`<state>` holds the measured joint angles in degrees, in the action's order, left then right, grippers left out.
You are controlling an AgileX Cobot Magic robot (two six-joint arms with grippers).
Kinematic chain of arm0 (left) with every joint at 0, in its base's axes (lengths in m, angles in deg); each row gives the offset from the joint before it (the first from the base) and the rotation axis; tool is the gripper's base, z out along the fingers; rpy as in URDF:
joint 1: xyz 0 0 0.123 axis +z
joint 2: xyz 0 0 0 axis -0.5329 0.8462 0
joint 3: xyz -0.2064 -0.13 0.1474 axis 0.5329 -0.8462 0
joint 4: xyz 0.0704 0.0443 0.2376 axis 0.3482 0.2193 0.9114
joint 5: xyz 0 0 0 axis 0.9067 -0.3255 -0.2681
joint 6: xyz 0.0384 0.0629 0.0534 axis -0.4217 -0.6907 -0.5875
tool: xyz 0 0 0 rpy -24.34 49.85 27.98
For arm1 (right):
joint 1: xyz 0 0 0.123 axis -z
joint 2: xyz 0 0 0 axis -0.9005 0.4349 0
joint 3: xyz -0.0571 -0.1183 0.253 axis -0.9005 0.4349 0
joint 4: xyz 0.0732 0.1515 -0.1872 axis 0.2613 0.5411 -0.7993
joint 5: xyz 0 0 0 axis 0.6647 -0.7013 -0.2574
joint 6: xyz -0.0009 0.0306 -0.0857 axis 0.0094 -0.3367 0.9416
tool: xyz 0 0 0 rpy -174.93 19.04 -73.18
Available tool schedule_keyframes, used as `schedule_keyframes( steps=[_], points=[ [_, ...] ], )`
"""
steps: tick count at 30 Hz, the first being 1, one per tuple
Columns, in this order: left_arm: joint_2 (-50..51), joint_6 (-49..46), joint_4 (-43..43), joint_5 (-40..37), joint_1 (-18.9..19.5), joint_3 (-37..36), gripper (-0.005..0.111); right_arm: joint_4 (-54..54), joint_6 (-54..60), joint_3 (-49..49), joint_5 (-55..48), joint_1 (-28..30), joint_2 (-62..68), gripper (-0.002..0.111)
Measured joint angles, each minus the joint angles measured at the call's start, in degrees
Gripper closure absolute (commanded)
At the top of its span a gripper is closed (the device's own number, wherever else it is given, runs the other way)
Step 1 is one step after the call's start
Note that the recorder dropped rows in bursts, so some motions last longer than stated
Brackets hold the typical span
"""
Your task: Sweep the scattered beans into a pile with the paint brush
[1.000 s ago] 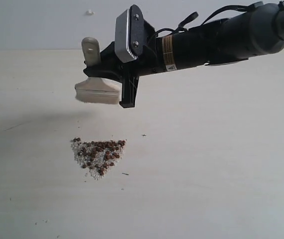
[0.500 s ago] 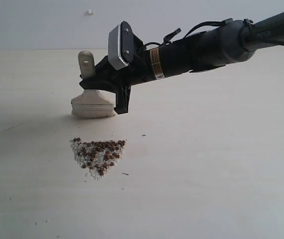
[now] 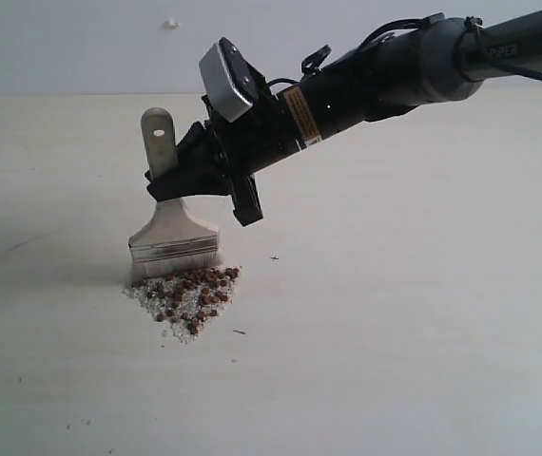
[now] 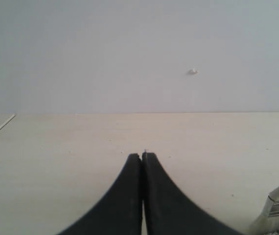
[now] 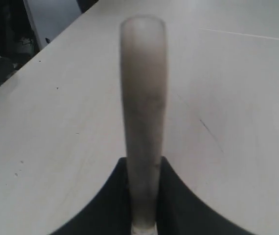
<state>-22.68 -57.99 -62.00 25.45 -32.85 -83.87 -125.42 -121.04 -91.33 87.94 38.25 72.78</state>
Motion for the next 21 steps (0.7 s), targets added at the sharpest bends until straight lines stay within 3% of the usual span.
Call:
schedule_keyframes(
  steps=[12, 21],
  points=[
    [0.00, 0.00, 0.00, 0.00, 0.00, 0.00, 0.107, -0.52, -3.47, 0.00, -9.26, 0.00, -4.68, 0.108],
    [0.00, 0.00, 0.00, 0.00, 0.00, 0.00, 0.107, 0.19, -14.09, 0.00, -13.94, 0.00, -11.87, 0.108]
  ],
)
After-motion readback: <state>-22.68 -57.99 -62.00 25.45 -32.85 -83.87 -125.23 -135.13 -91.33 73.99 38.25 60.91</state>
